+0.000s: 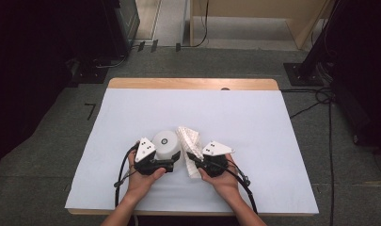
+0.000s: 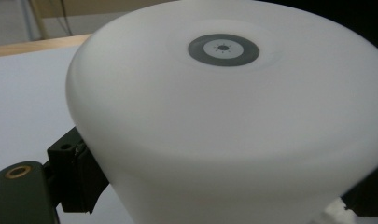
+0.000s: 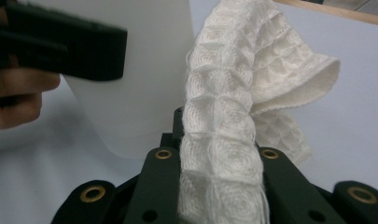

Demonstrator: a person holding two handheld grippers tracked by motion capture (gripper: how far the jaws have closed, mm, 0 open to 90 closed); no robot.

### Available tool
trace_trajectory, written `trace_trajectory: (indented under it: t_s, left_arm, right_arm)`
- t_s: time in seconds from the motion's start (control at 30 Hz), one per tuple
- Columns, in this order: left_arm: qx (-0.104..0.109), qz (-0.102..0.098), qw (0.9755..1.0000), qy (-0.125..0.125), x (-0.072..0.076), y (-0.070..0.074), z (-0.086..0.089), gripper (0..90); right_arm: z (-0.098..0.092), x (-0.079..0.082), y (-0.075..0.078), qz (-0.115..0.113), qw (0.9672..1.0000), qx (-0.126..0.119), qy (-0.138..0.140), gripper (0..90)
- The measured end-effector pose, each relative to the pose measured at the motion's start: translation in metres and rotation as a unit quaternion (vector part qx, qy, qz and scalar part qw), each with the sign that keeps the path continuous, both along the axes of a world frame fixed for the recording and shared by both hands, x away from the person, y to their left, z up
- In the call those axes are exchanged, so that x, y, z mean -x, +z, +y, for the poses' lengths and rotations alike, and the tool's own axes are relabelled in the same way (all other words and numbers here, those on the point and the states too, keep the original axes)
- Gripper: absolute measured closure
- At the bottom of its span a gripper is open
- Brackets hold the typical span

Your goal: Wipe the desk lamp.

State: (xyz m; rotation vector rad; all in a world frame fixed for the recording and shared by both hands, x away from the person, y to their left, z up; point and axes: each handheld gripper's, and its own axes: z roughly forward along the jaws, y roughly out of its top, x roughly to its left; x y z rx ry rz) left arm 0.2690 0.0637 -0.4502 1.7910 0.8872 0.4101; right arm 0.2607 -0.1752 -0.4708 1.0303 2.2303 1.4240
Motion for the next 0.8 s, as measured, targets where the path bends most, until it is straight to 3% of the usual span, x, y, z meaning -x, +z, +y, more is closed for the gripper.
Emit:
trace_trajectory:
  t_s: [0.07,0.2,0.4,0.53,0.6,0.73,0.8]
  left_arm:
    - [0.008,0.004,0.9999,-0.006,-0.002,0.0,0.003,8.5]
    - [0.003,0.01,0.9998,-0.015,-0.003,-0.001,0.003,8.5]
    - [-0.021,0.012,0.9989,-0.039,-0.003,-0.007,-0.006,8.5]
    - [-0.021,0.009,0.9988,-0.044,-0.003,-0.005,-0.007,8.5]
    - [-0.022,0.006,0.999,-0.039,-0.003,-0.003,-0.005,8.5]
    - [0.003,0.004,0.9995,-0.031,-0.005,0.001,0.003,8.5]
    - [0.004,0.002,0.9996,-0.029,-0.006,0.002,0.005,8.5]
  right_arm:
    - [0.003,0.001,-0.001,0.0,1.0,-0.001,0.004,79.0]
    - [0.006,0.003,0.001,0.0,1.0,-0.006,0.006,79.1]
    - [0.003,0.011,0.024,-0.042,0.9988,-0.024,0.002,79.2]
    - [0.0,0.014,0.033,-0.061,0.9976,-0.033,0.002,79.3]
    - [0.001,0.014,0.03,-0.058,0.9979,-0.029,0.007,79.2]
    - [0.007,0.008,0.015,-0.023,0.9997,-0.005,0.012,79.2]
    - [0.009,0.006,0.009,-0.007,0.9999,0.005,0.013,79.2]
